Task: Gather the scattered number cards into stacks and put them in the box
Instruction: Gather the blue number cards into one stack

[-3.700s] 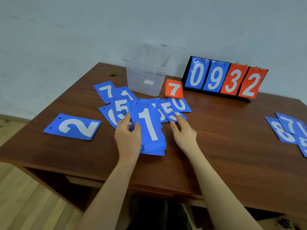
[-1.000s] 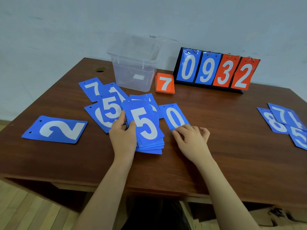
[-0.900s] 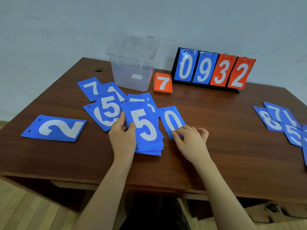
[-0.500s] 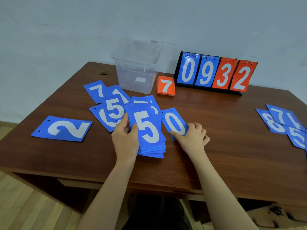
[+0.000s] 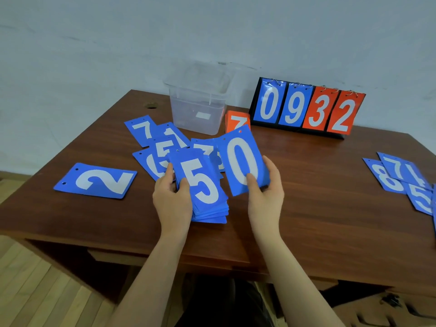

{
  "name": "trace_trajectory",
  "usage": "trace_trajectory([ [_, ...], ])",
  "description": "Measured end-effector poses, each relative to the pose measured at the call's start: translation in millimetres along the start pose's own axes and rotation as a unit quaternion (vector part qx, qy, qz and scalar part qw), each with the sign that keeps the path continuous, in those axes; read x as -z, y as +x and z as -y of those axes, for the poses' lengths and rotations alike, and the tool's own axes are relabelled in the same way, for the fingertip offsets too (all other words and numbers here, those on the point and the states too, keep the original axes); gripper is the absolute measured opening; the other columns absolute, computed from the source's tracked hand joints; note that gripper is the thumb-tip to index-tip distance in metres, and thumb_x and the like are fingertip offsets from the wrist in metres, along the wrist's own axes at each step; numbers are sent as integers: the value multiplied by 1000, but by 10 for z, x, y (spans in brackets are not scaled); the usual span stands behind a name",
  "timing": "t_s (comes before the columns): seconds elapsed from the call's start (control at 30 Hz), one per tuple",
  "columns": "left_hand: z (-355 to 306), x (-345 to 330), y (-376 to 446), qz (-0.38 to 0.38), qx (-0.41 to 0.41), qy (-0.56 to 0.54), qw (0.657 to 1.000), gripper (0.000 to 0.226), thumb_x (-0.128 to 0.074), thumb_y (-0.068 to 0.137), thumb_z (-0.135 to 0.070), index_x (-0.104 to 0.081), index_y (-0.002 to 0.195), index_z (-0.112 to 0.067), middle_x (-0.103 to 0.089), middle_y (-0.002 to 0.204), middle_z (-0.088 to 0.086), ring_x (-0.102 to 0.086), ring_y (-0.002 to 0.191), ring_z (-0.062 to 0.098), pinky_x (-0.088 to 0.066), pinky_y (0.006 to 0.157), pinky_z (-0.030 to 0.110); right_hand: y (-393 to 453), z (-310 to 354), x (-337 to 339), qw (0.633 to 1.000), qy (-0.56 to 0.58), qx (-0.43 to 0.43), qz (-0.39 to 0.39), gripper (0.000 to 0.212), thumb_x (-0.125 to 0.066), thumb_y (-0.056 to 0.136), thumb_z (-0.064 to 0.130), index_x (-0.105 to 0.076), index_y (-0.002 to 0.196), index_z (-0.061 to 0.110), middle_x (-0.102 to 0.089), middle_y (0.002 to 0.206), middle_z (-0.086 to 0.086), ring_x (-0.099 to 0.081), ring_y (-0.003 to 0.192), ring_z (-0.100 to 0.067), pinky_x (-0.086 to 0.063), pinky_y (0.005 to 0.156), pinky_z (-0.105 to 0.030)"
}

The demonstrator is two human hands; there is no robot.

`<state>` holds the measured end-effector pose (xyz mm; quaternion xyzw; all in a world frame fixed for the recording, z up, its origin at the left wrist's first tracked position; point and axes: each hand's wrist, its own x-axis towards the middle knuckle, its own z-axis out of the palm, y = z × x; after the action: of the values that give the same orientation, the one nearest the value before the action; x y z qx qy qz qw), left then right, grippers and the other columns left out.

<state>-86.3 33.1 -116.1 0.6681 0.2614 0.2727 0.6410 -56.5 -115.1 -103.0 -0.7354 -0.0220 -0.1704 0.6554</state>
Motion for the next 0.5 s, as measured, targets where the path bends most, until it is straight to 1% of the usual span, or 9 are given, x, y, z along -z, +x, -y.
trace_trajectory([
  [0.03,-6,10,-4,0,1,-9,1000,49,-54,92,-14,-40,139,-21,-47,116,-8,-54,92,1,-54,69,22,-33,5,-72,1000,-4,-2,16,42,-56,92,9,-49,132,20,-56,123,11,-55,105,7,-48,75,-6],
  [0.07,-9,17,-6,0,3,-15,1000,49,-54,92,-15,-41,138,-22,-47,117,-9,-54,91,-2,-52,63,15,-56,-11,-147,999,-13,-4,32,42,-57,91,10,-50,130,20,-56,126,9,-54,110,2,-50,81,-10],
  [0.13,-12,39,-3,-7,5,-10,1000,48,-54,92,-17,-41,138,-22,-46,116,-11,-53,92,-2,-46,54,4,-91,-27,-281,998,-27,-19,59,42,-60,90,13,-49,129,24,-54,128,9,-53,116,-5,-54,89,-26],
  [0.17,-9,57,4,-13,6,-8,1000,48,-54,93,-17,-41,138,-22,-46,116,-11,-53,93,0,-44,53,2,-97,-32,-334,996,-36,-25,73,43,-61,89,15,-48,130,25,-52,128,11,-51,117,-4,-53,90,-25],
  [0.23,15,100,32,-21,11,-9,1000,47,-52,93,-16,-40,139,-23,-46,114,-11,-53,91,-2,-42,53,-1,-93,-17,-413,992,-70,-27,99,44,-61,89,14,-48,129,24,-48,123,15,-44,112,5,-44,93,-13],
  [0.27,31,123,49,-25,15,-12,1000,47,-52,93,-16,-40,139,-23,-45,113,-12,-52,88,-6,-41,53,-1,-88,-12,-448,990,-85,-28,109,44,-62,89,14,-49,129,23,-48,121,15,-41,108,7,-40,95,-12],
  [0.37,60,164,98,-34,23,-17,999,47,-53,93,-18,-41,138,-24,-47,113,-13,-49,86,-11,-40,57,2,-68,-28,-566,981,-134,-16,139,41,-64,87,19,-54,127,21,-51,123,6,-44,112,-1,-37,98,-21],
  [0.43,72,176,134,-33,18,-17,999,47,-55,92,-21,-42,137,-23,-49,116,-12,-49,88,-10,-39,63,5,-57,-68,-663,972,-174,0,159,41,-67,84,24,-57,124,22,-51,120,3,-47,115,-12,-39,101,-35],
  [0.5,88,190,172,-31,17,-12,999,49,-57,91,-21,-42,138,-21,-51,120,-8,-49,88,-9,-37,65,6,-29,-105,-735,966,-187,-1,177,39,-68,83,27,-58,121,22,-51,114,4,-48,112,-15,-39,101,-42],
])
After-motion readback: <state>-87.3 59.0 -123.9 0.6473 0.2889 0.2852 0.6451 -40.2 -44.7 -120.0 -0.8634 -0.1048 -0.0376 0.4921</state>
